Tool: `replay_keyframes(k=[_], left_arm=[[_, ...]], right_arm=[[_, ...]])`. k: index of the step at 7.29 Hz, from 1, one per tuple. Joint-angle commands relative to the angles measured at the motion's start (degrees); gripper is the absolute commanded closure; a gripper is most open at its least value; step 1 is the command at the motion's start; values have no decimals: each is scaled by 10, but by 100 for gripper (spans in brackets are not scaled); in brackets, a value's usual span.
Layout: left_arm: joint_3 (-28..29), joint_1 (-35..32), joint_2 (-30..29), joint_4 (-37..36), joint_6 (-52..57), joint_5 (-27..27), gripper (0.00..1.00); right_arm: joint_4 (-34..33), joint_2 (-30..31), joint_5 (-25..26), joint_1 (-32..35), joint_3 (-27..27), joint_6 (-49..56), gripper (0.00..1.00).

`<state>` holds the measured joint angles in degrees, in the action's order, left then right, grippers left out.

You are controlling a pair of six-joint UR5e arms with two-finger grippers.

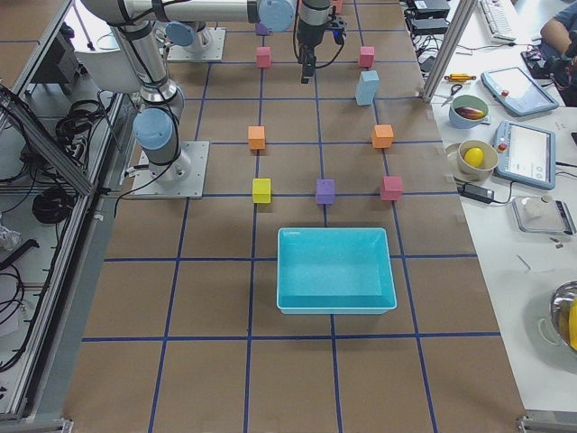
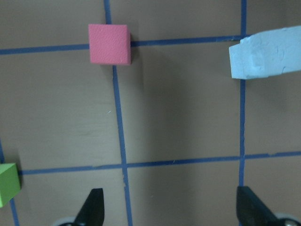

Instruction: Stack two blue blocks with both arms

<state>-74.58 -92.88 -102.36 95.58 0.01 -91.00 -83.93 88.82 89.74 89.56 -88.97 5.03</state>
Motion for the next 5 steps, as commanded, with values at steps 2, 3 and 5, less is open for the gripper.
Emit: replay_keyframes(k=[2, 3, 5], left_arm=[[-158, 11, 146, -25, -6, -5, 0], [-167, 20, 153, -78, -1, -3, 0], [-169, 23, 153, -104, 13, 13, 0]], right_arm=[[-2, 2, 1, -1, -3, 0, 0], [-2, 3, 0, 0, -5, 0, 0], [-8, 3, 0, -1, -8, 0, 0]])
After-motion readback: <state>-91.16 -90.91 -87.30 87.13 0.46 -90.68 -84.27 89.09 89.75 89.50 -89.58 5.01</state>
